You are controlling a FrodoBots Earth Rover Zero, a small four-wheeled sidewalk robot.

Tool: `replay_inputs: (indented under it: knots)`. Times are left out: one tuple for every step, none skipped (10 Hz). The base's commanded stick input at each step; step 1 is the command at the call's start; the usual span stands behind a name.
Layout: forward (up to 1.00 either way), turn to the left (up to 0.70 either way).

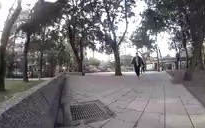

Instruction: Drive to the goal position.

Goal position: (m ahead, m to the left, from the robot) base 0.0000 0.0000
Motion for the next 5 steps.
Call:
replay_inputs:
  knots:
    - [0.0, -0.7]
    - [0.0, -0.7]
    - [0.0, -0.7]
    - [0.0, -0.7]
    - [0.0, -0.7]
